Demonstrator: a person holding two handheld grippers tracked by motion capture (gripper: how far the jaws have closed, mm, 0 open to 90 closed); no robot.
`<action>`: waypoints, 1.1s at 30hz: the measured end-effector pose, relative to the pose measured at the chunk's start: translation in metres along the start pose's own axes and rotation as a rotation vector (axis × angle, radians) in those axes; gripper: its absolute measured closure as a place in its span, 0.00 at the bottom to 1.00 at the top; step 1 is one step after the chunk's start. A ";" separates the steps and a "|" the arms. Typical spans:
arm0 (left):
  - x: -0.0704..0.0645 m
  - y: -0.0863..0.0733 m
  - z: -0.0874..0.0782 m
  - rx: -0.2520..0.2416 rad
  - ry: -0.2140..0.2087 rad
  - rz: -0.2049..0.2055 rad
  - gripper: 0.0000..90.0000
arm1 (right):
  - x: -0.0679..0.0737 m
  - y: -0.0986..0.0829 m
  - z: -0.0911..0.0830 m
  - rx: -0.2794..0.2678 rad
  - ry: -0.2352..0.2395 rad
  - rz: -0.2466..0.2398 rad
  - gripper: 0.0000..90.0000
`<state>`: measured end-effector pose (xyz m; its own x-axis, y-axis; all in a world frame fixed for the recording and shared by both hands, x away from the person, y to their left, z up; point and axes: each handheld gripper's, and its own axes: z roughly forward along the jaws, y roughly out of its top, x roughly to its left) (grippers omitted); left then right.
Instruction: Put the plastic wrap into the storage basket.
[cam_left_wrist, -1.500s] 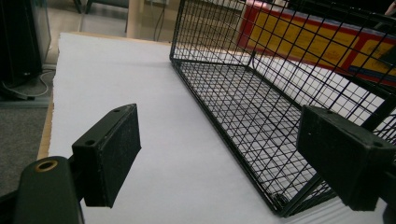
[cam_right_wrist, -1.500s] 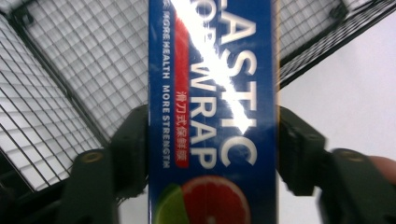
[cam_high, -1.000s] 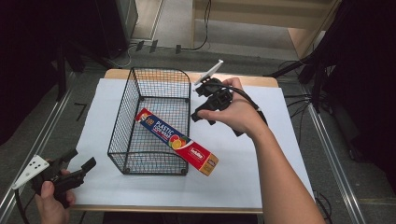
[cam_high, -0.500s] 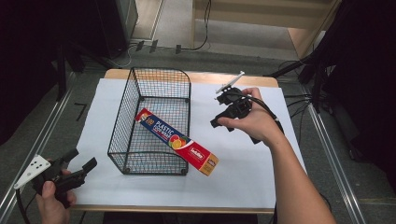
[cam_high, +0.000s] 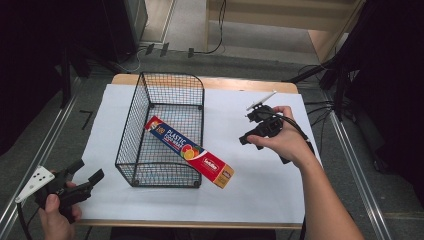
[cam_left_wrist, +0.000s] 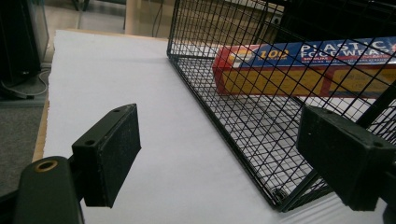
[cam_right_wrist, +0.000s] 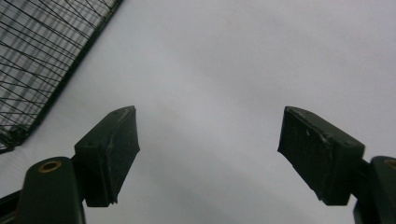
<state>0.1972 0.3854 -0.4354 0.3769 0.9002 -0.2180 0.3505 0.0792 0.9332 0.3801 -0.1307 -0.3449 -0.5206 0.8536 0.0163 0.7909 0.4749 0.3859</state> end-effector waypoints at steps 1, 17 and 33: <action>0.000 0.000 0.000 0.000 0.001 0.000 0.15 | -0.002 -0.003 0.001 0.005 -0.007 0.005 0.24; -0.001 0.000 0.000 0.008 0.001 0.007 0.15 | -0.039 -0.048 0.021 -0.006 -0.022 0.096 0.24; -0.002 -0.001 0.000 0.014 0.000 0.010 0.15 | -0.074 -0.109 0.034 -0.067 -0.033 0.216 0.24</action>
<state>0.1962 0.3830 -0.4361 0.3806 0.9010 -0.2084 0.3583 0.0641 0.9314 0.3434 -0.2381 -0.4199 -0.3297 0.9411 0.0751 0.8591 0.2661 0.4373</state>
